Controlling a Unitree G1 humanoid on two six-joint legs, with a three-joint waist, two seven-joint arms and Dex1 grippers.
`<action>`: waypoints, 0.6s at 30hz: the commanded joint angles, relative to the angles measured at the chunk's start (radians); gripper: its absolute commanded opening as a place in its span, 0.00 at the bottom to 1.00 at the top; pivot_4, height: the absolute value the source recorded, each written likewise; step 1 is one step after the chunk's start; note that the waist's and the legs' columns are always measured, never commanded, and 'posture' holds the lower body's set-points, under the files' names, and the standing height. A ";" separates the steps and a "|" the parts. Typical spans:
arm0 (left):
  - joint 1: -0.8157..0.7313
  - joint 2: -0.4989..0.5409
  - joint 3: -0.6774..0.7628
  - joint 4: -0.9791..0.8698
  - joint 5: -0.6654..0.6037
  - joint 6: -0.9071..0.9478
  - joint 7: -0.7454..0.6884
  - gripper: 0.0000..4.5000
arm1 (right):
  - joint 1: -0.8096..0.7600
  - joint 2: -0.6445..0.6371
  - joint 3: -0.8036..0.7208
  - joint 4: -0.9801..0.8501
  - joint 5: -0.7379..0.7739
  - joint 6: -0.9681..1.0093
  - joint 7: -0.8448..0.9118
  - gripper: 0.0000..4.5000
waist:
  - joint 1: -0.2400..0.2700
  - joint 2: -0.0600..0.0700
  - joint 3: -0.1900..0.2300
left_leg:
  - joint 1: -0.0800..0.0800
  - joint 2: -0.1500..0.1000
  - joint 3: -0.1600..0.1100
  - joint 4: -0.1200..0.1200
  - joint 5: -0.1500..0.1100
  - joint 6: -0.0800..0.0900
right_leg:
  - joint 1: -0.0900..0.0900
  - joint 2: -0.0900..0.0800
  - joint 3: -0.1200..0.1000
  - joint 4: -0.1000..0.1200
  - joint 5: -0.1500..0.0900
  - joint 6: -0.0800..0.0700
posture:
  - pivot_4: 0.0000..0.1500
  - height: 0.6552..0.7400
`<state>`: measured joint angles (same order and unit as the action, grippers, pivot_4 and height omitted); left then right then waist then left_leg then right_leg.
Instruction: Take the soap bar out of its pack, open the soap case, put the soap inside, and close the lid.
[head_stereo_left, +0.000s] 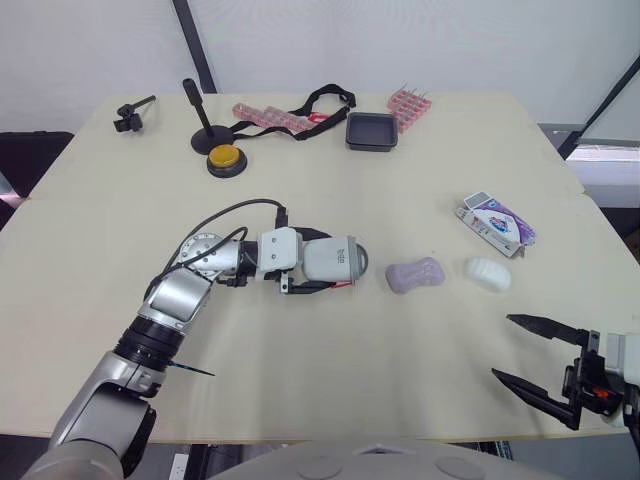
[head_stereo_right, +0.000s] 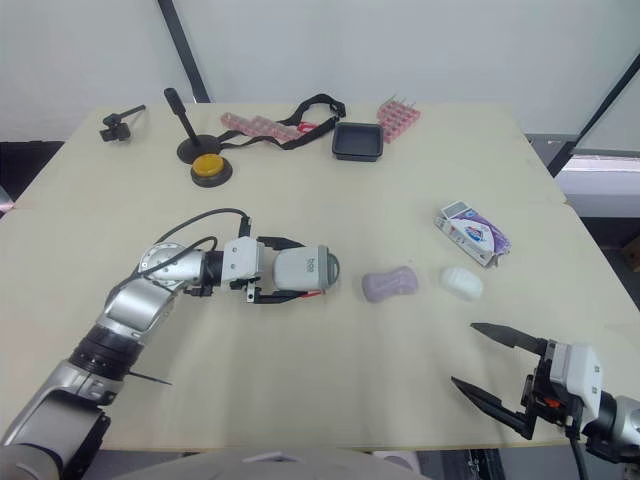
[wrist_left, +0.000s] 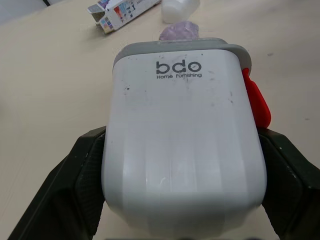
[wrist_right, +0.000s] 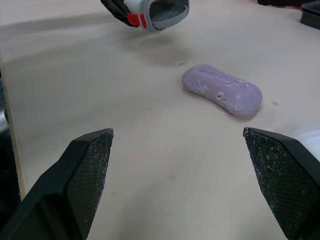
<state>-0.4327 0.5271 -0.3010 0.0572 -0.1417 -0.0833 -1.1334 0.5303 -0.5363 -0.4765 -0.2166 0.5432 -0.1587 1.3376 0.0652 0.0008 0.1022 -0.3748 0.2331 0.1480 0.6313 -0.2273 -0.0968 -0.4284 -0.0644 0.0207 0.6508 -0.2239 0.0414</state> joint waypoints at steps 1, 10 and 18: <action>-0.042 0.030 -0.018 -0.046 0.028 0.054 -0.028 0.77 | -0.028 -0.017 -0.003 0.030 0.000 -0.038 -0.013 0.99 | 0.001 0.000 0.000 | 0.000 0.000 0.000 0.000 0.000 0.000 | 0.000 0.000 0.000 0.000 0.000 0.000 | 1.00 0.87; -0.116 0.051 -0.065 -0.148 0.081 0.242 -0.040 0.77 | -0.036 -0.046 0.035 0.100 -0.007 -0.099 0.019 0.99 | 0.007 0.000 0.000 | 0.000 -0.001 -0.001 0.000 0.000 0.000 | 0.000 -0.002 0.000 -0.001 0.000 0.000 | 1.00 0.87; -0.159 0.091 -0.149 -0.271 0.153 0.467 -0.047 0.77 | -0.037 -0.069 0.056 0.135 -0.008 -0.131 0.033 0.99 | 0.002 0.000 0.000 | 0.000 -0.001 -0.001 -0.002 0.000 0.000 | 0.002 -0.001 0.000 -0.002 0.000 0.000 | 1.00 0.87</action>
<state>-0.5612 0.6066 -0.4471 -0.1691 -0.0205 0.3454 -1.1840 0.4905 -0.5917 -0.4148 -0.0825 0.5360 -0.2685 1.3598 0.0668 0.0008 0.1024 -0.3749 0.2318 0.1473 0.6291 -0.2271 -0.0967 -0.4267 -0.0659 0.0211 0.6490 -0.2239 0.0413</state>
